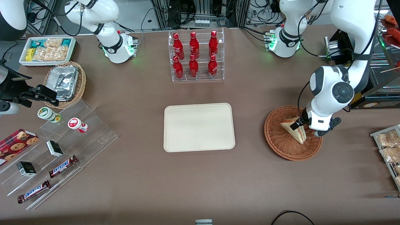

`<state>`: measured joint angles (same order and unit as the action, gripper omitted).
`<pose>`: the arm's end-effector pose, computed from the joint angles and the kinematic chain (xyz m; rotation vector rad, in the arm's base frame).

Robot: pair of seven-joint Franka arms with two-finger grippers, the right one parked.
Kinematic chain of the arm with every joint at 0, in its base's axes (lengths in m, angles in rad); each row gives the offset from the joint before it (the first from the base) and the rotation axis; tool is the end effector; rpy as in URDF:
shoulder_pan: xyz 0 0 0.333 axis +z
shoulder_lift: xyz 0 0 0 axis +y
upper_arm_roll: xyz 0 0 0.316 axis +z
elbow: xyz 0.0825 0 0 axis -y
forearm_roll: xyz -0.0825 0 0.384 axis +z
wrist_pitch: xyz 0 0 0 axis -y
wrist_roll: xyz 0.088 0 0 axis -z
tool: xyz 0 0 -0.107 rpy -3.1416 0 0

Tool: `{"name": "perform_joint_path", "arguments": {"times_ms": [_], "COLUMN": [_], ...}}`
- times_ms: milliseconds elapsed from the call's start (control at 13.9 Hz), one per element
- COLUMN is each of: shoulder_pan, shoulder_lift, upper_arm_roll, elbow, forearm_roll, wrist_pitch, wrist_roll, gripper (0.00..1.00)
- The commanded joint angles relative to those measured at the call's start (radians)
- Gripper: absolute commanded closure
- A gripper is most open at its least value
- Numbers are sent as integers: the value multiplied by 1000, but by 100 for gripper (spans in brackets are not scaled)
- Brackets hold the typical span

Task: Place sandwich from basket to tray
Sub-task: 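Lower the left gripper onto the sandwich in the basket and close it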

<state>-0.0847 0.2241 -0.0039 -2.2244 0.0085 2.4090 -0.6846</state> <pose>0.5411 -0.0480 0.2697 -2.9872 -0.9071 0.0543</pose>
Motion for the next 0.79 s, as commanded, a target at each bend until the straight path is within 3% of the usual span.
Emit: {"name": "perform_joint_path", "arguments": {"times_ms": [0, 288, 360, 432, 504, 720], "shoulder_pan": [0, -1, -1, -1, -1, -3], "shoulder_lift": [23, 60, 60, 58, 57, 35], "upper_arm_roll": [-1, -2, -2, -2, -2, -2], "elbow": [-8, -9, -8, -8, -6, 6], "forearm_roll": [10, 5, 5, 5, 5, 5], "wrist_pitch": [45, 70, 68, 65, 59, 15], "wrist_roll": [-33, -79, -94, -107, -107, -107], "gripper": [0, 1, 19, 66, 99, 100]}}
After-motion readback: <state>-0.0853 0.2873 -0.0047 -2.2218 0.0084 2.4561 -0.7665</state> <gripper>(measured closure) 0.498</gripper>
